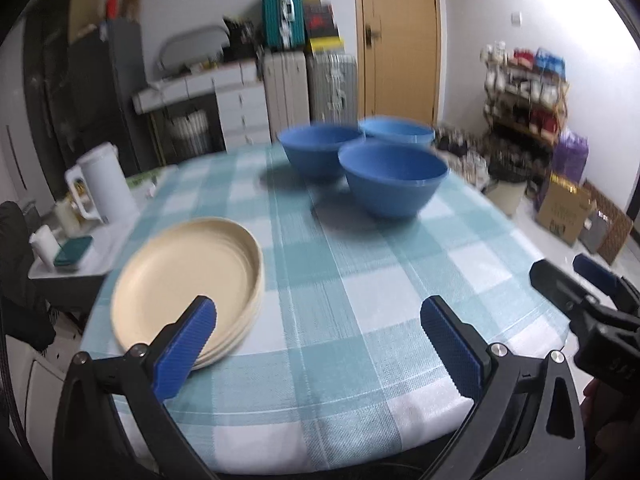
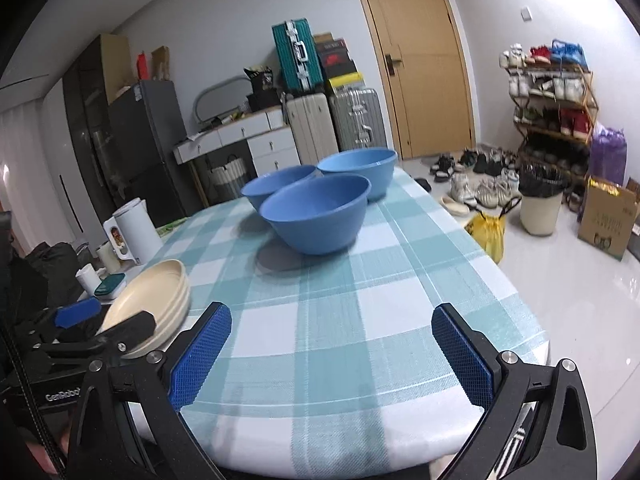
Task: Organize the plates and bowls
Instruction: 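Move both grippers to the nearest blue bowl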
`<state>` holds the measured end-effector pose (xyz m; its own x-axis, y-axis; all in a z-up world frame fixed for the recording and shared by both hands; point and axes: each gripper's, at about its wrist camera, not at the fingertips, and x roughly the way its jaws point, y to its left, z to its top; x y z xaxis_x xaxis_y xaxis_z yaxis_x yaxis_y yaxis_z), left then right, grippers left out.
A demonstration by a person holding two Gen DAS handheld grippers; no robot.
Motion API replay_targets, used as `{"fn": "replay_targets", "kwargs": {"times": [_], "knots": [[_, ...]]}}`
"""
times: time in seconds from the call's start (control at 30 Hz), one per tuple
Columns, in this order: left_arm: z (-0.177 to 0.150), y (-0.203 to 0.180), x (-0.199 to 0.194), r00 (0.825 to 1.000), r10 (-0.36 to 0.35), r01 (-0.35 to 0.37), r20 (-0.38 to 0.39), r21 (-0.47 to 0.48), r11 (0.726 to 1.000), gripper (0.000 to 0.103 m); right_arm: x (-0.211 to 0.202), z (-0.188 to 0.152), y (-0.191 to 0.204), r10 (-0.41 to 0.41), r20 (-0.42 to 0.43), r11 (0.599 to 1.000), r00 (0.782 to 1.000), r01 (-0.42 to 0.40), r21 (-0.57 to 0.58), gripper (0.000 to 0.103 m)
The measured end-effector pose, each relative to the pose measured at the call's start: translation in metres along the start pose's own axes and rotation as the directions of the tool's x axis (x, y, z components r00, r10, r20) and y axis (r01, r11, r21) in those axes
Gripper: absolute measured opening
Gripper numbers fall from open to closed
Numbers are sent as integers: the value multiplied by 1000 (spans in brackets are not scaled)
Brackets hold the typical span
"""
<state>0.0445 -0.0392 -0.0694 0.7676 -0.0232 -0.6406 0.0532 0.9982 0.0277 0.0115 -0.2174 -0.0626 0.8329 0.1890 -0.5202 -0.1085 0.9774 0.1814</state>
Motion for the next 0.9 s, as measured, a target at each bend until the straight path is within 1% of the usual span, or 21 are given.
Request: {"fn": "replay_targets", "kwargs": {"times": [0.07, 0.13, 0.23, 0.27, 0.3, 0.33, 0.37, 0.4, 0.43, 0.5, 0.57, 0.63, 0.67, 0.7, 0.8, 0.9], "knots": [[11, -4, 14, 999, -17, 18, -31, 12, 1000, 103, 13, 9, -10, 9, -20, 1000, 1000, -9, 23, 102], [25, -6, 27, 998, -38, 39, -53, 17, 999, 103, 22, 19, -19, 15, -19, 999, 1000, -15, 43, 102], [49, -4, 50, 992, -62, 60, -109, -17, 998, 103, 36, 37, -28, 22, -23, 998, 999, -20, 63, 102], [61, -1, 64, 983, -94, 87, -160, -48, 995, 103, 41, 45, -32, 27, -24, 997, 999, -25, 72, 102], [66, 2, 72, 976, -110, 99, -188, -72, 993, 103, 45, 52, -34, 34, -20, 996, 999, -33, 78, 102], [76, 5, 86, 963, -128, 102, -238, -118, 988, 103, 48, 60, -36, 42, -17, 996, 999, -40, 82, 102], [82, 8, 93, 957, -141, 106, -255, -144, 984, 103, 54, 70, -38, 50, -9, 995, 999, -49, 84, 102], [90, 11, 101, 952, -155, 110, -262, -181, 977, 103, 56, 76, -38, 56, -6, 995, 998, -55, 82, 102], [96, 11, 104, 952, -158, 108, -260, -197, 974, 103, 60, 85, -39, 62, -7, 995, 998, -61, 76, 102], [107, 7, 114, 951, -156, 109, -266, -182, 977, 103, 70, 100, -40, 74, -8, 995, 997, -73, 68, 102], [119, 2, 130, 945, -152, 105, -289, -171, 980, 103, 83, 115, -43, 91, -26, 994, 995, -89, 69, 102], [127, 3, 149, 935, -175, 110, -308, -218, 970, 103, 99, 128, -46, 103, -60, 993, 993, -99, 69, 102], [130, 4, 159, 925, -196, 118, -327, -244, 963, 103, 108, 134, -48, 99, -75, 993, 992, -94, 71, 102], [131, 5, 170, 912, -199, 104, -358, -266, 958, 103, 115, 139, -51, 99, -82, 993, 992, -93, 74, 102], [134, 4, 193, 899, -199, 73, -390, -314, 946, 102, 140, 149, -61, 108, -125, 991, 986, -97, 94, 102], [134, -1, 210, 884, -209, 63, -419, -336, 940, 102, 167, 156, -72, 154, -179, 981, 972, -128, 148, 102]]}}
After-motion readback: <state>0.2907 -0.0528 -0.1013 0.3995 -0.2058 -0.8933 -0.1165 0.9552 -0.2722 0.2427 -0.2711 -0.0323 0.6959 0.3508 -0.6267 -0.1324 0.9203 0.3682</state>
